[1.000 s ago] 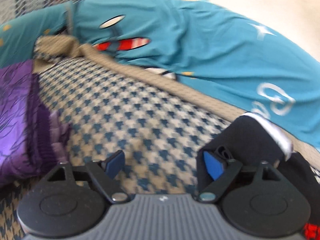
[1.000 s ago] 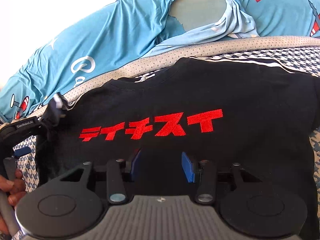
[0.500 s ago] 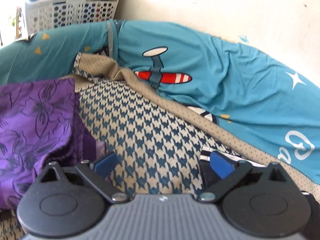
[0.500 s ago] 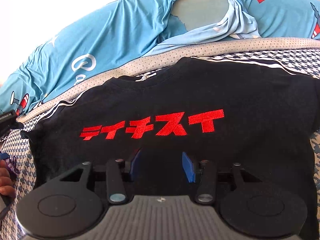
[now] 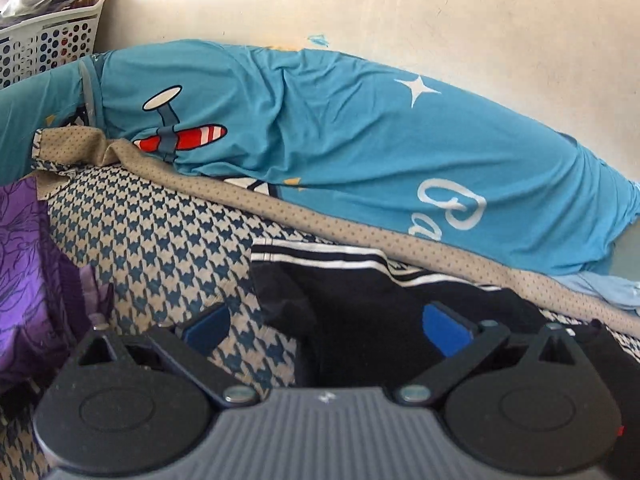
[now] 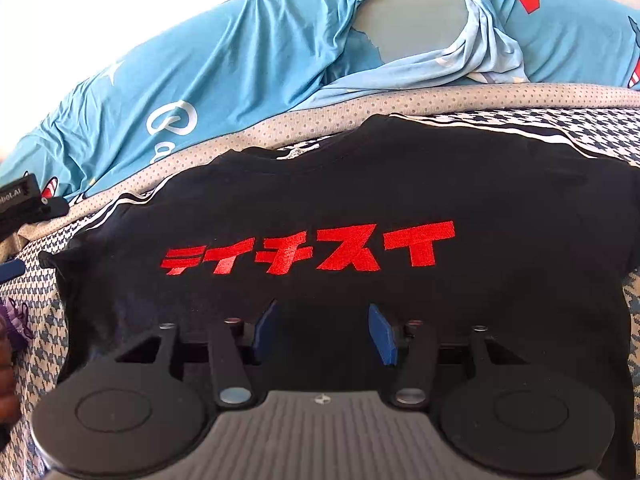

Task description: Fold clothes

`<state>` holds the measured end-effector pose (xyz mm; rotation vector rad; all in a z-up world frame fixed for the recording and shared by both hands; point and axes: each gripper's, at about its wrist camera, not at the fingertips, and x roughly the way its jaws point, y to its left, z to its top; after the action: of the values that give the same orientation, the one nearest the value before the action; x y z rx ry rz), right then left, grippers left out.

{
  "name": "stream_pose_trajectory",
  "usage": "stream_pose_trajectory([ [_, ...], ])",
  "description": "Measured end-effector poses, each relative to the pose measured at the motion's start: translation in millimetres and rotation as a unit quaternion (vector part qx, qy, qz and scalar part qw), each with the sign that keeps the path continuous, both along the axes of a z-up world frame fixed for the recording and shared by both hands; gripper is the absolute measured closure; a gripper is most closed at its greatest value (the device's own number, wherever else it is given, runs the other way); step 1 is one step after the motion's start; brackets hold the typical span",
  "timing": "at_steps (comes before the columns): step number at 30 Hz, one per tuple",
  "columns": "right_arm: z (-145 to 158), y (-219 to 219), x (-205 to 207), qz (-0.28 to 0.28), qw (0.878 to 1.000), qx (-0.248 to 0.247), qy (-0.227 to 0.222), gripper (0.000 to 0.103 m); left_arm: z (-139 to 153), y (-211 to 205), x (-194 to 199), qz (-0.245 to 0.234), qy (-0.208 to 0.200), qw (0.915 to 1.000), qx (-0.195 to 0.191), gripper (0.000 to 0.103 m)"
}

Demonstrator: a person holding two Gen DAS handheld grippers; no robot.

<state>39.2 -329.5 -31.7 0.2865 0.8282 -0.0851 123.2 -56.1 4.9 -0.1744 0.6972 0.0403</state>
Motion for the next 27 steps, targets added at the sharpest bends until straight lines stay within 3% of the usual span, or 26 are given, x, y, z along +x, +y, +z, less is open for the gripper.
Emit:
stream_pose_trajectory([
  [5,0.6,-0.2,1.1,0.000,1.000,-0.001,0.003,0.052,-8.9,5.7,-2.4,0.007,0.009,0.9999,0.007,0.001],
  [8,0.7,0.8,0.8,0.003,1.000,-0.004,0.003,0.052,-14.8,12.7,2.4,0.022,0.023,0.9995,0.002,0.010],
  [12,0.3,0.5,1.0,0.005,1.000,-0.005,0.003,0.052,-23.5,18.5,8.0,0.034,0.039,0.9987,-0.004,0.025],
  [14,0.2,1.2,0.8,0.007,1.000,-0.008,0.003,0.052,-28.3,22.4,11.4,0.046,0.050,0.9977,-0.005,0.037],
  [15,0.2,1.5,0.8,0.008,1.000,-0.009,0.003,0.051,-30.3,25.6,12.3,0.058,0.054,0.9968,-0.002,0.048],
  [17,0.2,1.8,0.8,0.010,1.000,-0.011,0.003,0.051,-32.7,32.1,13.4,0.084,0.056,0.9949,0.009,0.055],
  [20,0.4,1.7,0.6,0.012,1.000,-0.011,0.003,0.050,-35.1,37.8,15.4,0.114,0.059,0.9906,0.047,0.056],
  [23,0.7,0.8,1.1,0.012,1.000,-0.009,0.003,0.050,-36.8,39.8,16.4,0.124,0.067,0.9882,0.061,0.052],
  [27,0.8,-0.8,1.7,0.011,1.000,-0.003,0.004,0.050,-40.2,30.9,17.9,0.131,0.065,0.9824,0.116,0.034],
])
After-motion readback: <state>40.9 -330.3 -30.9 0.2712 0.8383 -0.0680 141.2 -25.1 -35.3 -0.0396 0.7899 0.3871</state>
